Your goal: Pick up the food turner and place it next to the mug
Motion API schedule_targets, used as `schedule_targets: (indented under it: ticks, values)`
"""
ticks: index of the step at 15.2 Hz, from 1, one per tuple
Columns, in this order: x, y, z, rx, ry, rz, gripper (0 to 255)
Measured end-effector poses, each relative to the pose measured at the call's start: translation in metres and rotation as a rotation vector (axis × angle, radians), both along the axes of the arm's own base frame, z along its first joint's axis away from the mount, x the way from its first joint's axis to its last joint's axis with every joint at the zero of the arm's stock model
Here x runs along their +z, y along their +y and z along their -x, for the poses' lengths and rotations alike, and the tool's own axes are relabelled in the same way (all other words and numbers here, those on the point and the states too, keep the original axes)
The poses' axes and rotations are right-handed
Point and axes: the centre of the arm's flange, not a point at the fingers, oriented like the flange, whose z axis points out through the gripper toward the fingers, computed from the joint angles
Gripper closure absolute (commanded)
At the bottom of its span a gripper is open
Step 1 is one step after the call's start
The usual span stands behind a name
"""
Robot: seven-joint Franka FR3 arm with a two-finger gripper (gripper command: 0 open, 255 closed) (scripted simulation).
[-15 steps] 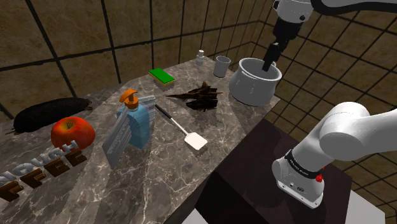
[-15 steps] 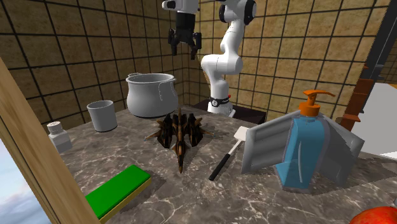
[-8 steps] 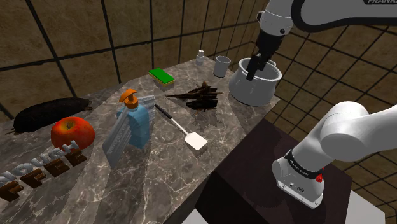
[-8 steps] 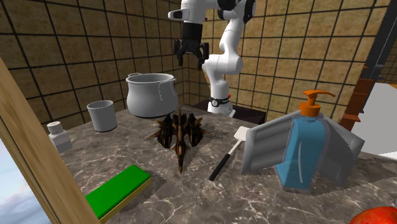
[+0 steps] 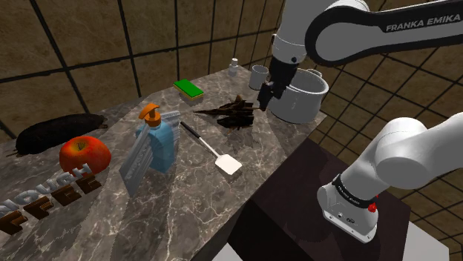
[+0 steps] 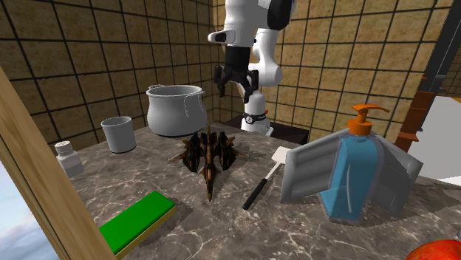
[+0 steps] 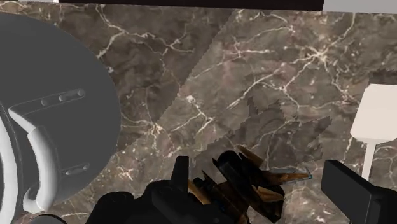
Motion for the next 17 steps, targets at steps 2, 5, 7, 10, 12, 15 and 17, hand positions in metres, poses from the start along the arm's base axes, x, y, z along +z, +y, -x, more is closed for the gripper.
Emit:
schedule_targets:
  ticks: [2,5,7,10,12,15,17]
  values:
    - [-0.010,0.020,-0.011,-0.004,-0.006,-0.010,0]
    - [-0.031,0.051,-0.024,-0.011,-0.014,-0.023,0]
    - [-0.047,0.069,-0.032,-0.016,-0.020,-0.032,0]
    - [-0.063,0.096,-0.044,-0.022,-0.029,-0.046,0]
    - [-0.073,0.117,-0.053,-0.026,-0.035,-0.055,0]
    - [-0.094,0.146,-0.067,-0.033,-0.043,-0.069,0]
    - [-0.104,0.165,-0.079,-0.037,-0.048,-0.078,0]
